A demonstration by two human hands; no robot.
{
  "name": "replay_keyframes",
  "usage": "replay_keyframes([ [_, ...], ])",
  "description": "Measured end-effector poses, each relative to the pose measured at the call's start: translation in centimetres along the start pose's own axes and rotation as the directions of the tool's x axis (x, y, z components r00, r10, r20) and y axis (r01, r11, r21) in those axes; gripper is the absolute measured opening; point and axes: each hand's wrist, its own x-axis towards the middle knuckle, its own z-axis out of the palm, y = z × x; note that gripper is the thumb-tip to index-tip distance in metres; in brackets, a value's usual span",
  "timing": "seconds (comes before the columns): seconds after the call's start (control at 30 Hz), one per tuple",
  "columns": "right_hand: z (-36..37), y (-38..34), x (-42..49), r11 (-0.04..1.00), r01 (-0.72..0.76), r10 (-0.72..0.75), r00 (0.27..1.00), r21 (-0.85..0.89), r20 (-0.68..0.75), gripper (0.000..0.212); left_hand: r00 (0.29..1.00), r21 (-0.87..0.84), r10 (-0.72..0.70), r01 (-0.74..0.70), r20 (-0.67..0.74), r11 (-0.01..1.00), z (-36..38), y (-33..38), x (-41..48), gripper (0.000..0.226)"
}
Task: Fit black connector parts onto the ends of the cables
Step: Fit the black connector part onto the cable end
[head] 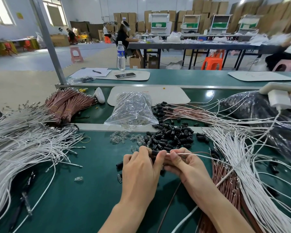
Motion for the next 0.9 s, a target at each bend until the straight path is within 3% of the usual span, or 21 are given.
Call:
replay_keyframes([
  [0.27,0.0,0.08,-0.1,1.0,0.001,-0.002,1.0,0.023,0.009,0.017,0.997,0.047,0.051,-0.048,-0.055,0.998,-0.14,0.32,0.01,0.051],
  [0.53,0.03,0.1,-0.1,0.998,-0.019,0.018,1.0,0.062,0.013,0.011,0.995,-0.073,0.027,-0.02,0.096,0.997,-0.57,0.35,-0.32,0.049],
  [0.8,0.17,-0.07,-0.29,0.997,-0.022,0.021,1.0,0.069,0.018,0.015,0.994,-0.116,0.031,-0.018,0.109,0.993,-0.76,0.47,-0.28,0.048],
  [0.9,0.33,-0.12,-0.42,0.995,-0.015,0.014,1.0,0.098,0.015,0.02,0.989,-0.218,0.02,0.013,0.148,0.976,-0.66,0.36,-0.26,0.047],
])
